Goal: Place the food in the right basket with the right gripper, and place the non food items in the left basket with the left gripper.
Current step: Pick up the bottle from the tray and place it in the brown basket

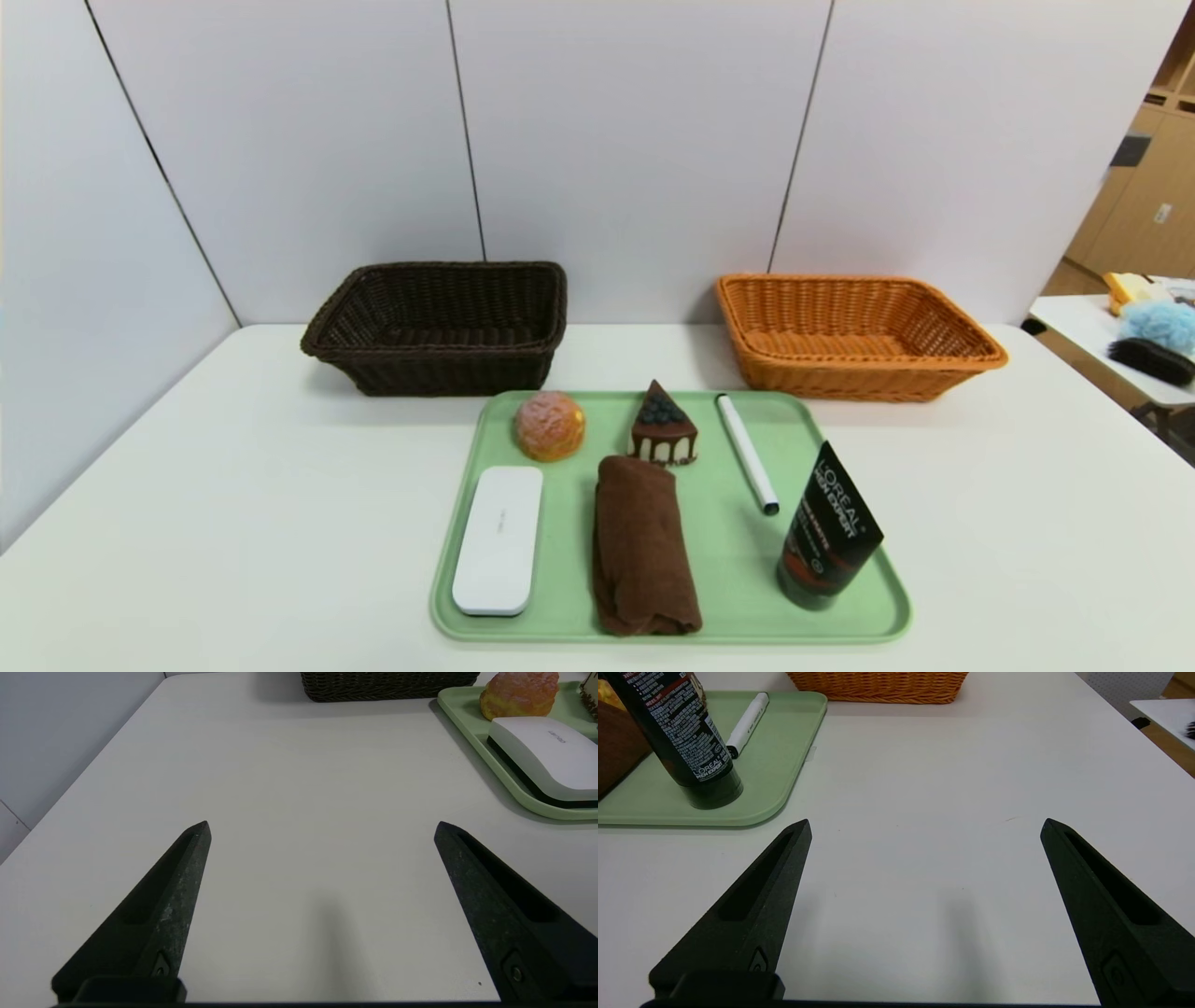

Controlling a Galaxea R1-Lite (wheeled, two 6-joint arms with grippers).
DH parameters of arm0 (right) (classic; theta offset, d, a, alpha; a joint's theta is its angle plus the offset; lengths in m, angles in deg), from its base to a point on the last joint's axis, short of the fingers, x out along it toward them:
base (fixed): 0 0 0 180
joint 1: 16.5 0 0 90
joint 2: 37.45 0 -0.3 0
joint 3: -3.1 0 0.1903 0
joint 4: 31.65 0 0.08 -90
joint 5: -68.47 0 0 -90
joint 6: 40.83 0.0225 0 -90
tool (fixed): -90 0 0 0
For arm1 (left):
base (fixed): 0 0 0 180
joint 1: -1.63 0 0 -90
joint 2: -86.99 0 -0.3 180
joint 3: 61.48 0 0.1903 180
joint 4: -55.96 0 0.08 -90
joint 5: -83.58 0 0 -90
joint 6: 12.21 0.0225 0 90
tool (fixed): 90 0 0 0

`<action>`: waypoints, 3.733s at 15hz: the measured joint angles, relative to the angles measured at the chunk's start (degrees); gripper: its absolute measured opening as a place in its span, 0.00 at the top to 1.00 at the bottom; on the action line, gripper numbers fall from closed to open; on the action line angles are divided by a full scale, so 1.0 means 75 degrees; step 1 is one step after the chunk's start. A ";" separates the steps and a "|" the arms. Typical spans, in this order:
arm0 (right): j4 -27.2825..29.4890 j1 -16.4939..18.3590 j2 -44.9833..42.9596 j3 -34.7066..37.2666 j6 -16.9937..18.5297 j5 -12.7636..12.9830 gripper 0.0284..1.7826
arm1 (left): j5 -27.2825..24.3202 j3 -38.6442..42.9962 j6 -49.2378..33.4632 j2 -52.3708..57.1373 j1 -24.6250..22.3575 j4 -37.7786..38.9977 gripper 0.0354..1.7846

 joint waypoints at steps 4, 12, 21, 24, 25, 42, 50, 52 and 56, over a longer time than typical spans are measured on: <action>-0.0286 0.0000 0.0000 0.0026 -0.0015 -0.0008 0.05 | -0.0008 0.0000 0.0172 0.0000 0.0000 0.0111 0.06; -0.0540 -0.0257 0.1751 -0.1923 -0.0034 -0.0566 0.05 | -0.0871 -0.1440 0.0099 -0.1037 0.0015 0.0419 0.06; -0.2248 -0.0502 0.4431 -0.2462 -0.0125 -0.1664 0.05 | -0.0923 -0.2407 -0.0047 -0.4348 0.0041 0.2911 0.06; -0.2713 -0.0509 0.5455 -0.2693 -0.0107 -0.1705 0.05 | -0.0933 -0.2766 -0.0039 -0.5245 0.0059 0.3265 0.06; -0.2857 -0.0517 0.5845 -0.2812 -0.0102 -0.1708 0.05 | -0.0933 -0.2848 -0.0044 -0.5528 0.0089 0.3426 0.06; 0.2963 -0.3586 1.1498 -1.0214 0.1983 -0.0584 0.05 | -0.0933 -0.2895 -0.0041 -0.6277 0.0215 0.3558 0.06; 0.4694 -0.4008 1.2831 -1.0794 0.2076 -0.0281 0.05 | -0.0935 -0.2804 -0.0050 -0.6248 0.0213 0.3530 0.06; 0.4715 -0.4008 1.2821 -1.0466 0.2053 -0.0193 0.05 | -0.0933 -0.2760 -0.0044 -0.6240 0.0213 0.3534 0.06; 0.4771 -0.4104 1.2594 -0.9813 0.1936 -0.0158 0.05 | -0.0933 -0.2589 -0.0039 -0.6233 0.0213 0.3566 0.06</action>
